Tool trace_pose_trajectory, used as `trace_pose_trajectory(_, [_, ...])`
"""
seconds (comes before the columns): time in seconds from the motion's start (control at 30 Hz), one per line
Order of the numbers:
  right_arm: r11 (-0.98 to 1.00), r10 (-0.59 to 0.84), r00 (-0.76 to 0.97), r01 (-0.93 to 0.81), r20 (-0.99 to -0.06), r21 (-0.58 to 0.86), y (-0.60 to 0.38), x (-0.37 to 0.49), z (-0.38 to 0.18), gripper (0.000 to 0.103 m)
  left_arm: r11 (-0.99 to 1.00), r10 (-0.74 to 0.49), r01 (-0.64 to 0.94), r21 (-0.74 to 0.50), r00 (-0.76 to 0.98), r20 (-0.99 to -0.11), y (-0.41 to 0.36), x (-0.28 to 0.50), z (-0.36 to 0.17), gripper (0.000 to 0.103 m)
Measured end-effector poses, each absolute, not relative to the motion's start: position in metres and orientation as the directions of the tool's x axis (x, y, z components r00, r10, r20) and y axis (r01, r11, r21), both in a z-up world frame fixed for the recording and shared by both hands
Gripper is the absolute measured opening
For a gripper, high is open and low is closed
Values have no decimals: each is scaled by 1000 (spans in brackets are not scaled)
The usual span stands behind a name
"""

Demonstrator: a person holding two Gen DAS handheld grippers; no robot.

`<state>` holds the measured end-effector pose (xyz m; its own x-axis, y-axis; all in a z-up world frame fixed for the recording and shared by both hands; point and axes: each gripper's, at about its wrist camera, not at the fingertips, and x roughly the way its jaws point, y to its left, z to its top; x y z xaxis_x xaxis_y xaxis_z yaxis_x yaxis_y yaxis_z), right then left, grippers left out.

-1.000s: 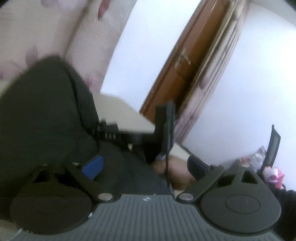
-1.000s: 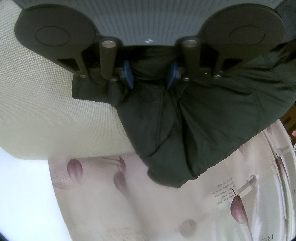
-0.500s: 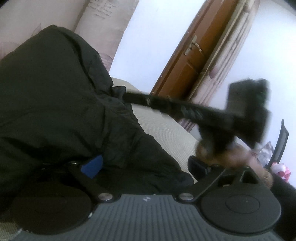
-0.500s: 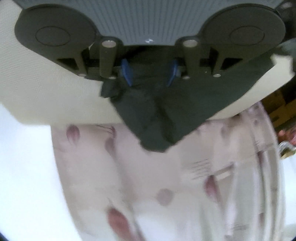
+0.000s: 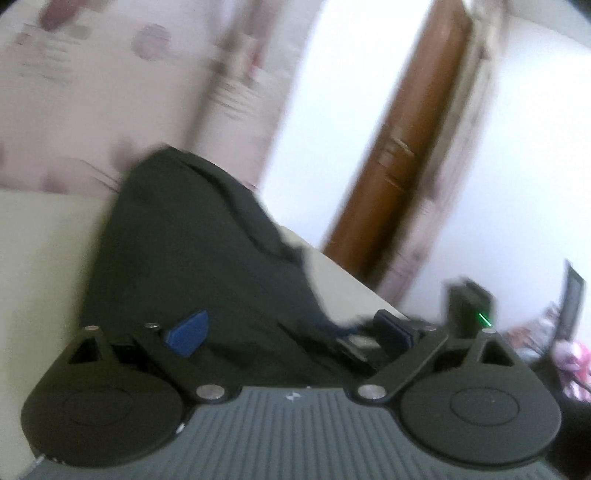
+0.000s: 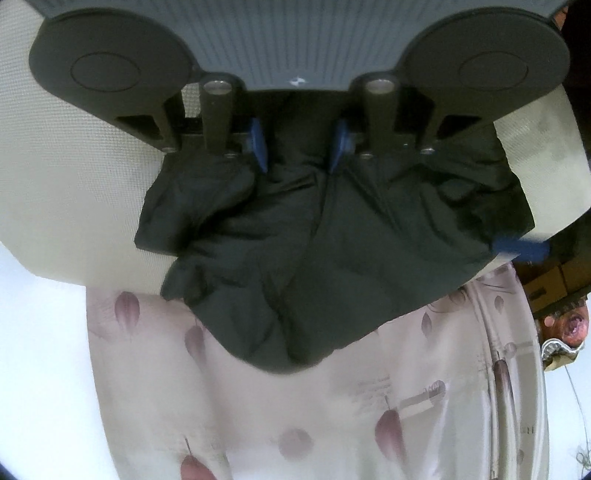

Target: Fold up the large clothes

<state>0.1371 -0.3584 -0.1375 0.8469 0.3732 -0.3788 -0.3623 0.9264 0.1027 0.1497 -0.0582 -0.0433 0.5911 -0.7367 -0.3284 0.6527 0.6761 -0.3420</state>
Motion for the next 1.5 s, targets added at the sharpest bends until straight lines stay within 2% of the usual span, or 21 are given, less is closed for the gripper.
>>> trace_pose_trajectory(0.1, [932, 355, 858, -354, -372, 73, -356, 134, -143, 35, 707, -707, 599, -376, 613, -353, -48, 182, -46, 94])
trace_pose_trajectory(0.27, [941, 315, 879, -338, -359, -2, -348, 128, -153, 39, 807, -587, 520, -280, 657, -473, -47, 216, -66, 96])
trace_pose_trajectory(0.33, [943, 294, 882, -331, -368, -40, -344, 126, -157, 39, 798, -602, 486, -357, 612, -513, -36, 229, -84, 100])
trace_pose_trajectory(0.4, [945, 285, 881, -324, -377, -43, -342, 128, -161, 39, 788, -616, 458, -413, 592, -519, -31, 236, -96, 101])
trace_pose_trajectory(0.5, [946, 239, 896, -301, -374, -116, -331, 125, -165, 39, 813, -580, 481, -328, 620, -528, -41, 231, -96, 103])
trace_pose_trajectory(0.67, [947, 264, 885, -313, -385, -70, -338, 129, -164, 39, 809, -587, 457, -369, 595, -550, -36, 240, -116, 103])
trace_pose_trajectory(0.73, [947, 270, 881, -316, -389, -57, -340, 130, -163, 40, 823, -565, 466, -326, 609, -557, -40, 242, -114, 103])
trace_pose_trajectory(0.8, [948, 276, 872, -317, -405, -38, -343, 132, -158, 46, 840, -533, 476, -262, 632, -562, -45, 239, -110, 103])
trace_pose_trajectory(0.9, [948, 268, 851, -317, -452, -36, -344, 138, -134, 49, 848, -516, 473, -239, 633, -577, -43, 238, -109, 103])
trace_pose_trajectory(0.97, [950, 270, 872, -311, -409, -36, -348, 132, -110, 49, 851, -507, 474, -225, 634, -584, -43, 239, -107, 103])
trace_pose_trajectory(1.07, [945, 321, 905, -327, -281, 24, -353, 127, -60, 49, 856, -492, 478, -195, 641, -590, -52, 237, -102, 103])
trace_pose_trajectory(1.13, [951, 299, 919, -308, -257, 4, -344, 142, -33, 49, 861, -479, 477, -176, 647, -593, -52, 235, -100, 103])
trace_pose_trajectory(1.27, [956, 264, 904, -290, -337, -30, -319, 207, -16, 49, 867, -464, 474, -155, 653, -598, -52, 233, -98, 103])
trace_pose_trajectory(1.4, [961, 207, 860, -269, -466, -69, -292, 267, -35, 49, 869, -456, 473, -144, 655, -603, -49, 232, -96, 103])
trace_pose_trajectory(1.5, [971, 199, 798, -238, -569, 7, -292, 298, -56, 49, 871, -444, 476, -120, 659, -607, -49, 232, -94, 103])
